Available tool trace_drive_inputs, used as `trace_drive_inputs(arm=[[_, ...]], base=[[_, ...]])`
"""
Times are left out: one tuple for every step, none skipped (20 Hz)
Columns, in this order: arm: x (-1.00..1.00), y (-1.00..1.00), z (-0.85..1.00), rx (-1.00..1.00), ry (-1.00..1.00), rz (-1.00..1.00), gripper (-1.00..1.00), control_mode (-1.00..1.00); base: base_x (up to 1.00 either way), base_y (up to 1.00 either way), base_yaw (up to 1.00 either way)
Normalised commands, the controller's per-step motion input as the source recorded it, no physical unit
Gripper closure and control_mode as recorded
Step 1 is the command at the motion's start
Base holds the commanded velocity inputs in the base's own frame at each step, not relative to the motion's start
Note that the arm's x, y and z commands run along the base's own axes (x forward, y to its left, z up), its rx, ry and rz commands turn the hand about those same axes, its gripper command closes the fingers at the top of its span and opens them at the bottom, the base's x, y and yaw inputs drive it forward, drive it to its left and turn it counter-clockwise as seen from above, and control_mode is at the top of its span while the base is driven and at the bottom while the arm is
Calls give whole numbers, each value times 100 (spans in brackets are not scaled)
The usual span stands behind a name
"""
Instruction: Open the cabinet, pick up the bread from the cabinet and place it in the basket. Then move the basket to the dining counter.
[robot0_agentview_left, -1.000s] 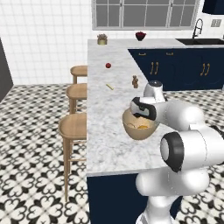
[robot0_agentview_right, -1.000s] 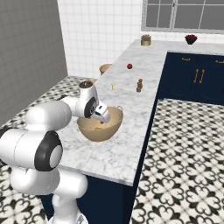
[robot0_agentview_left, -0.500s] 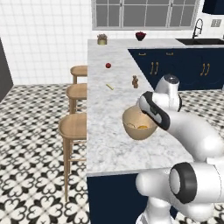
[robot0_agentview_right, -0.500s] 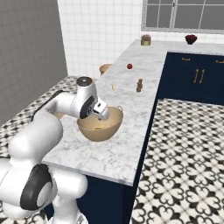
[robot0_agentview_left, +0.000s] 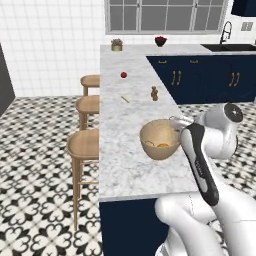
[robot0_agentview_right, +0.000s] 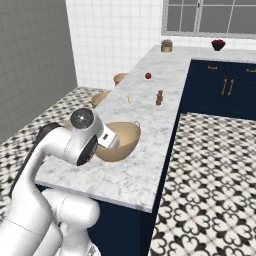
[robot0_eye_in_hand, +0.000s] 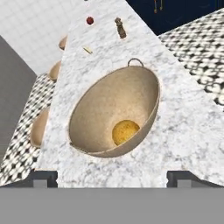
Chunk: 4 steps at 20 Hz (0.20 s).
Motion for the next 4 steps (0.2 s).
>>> trace_drive_inputs(arm=[[-89, 0, 74, 0, -20, -3, -100, -100], [-91, 6, 77, 4, -25, 0, -100, -100], [-92, 13, 82, 2, -28, 0, -100, -100], [-85, 18, 84, 0, -27, 0, -100, -100]], base=[[0, 0, 0], [0, 0, 0], [0, 0, 0], [0, 0, 0]])
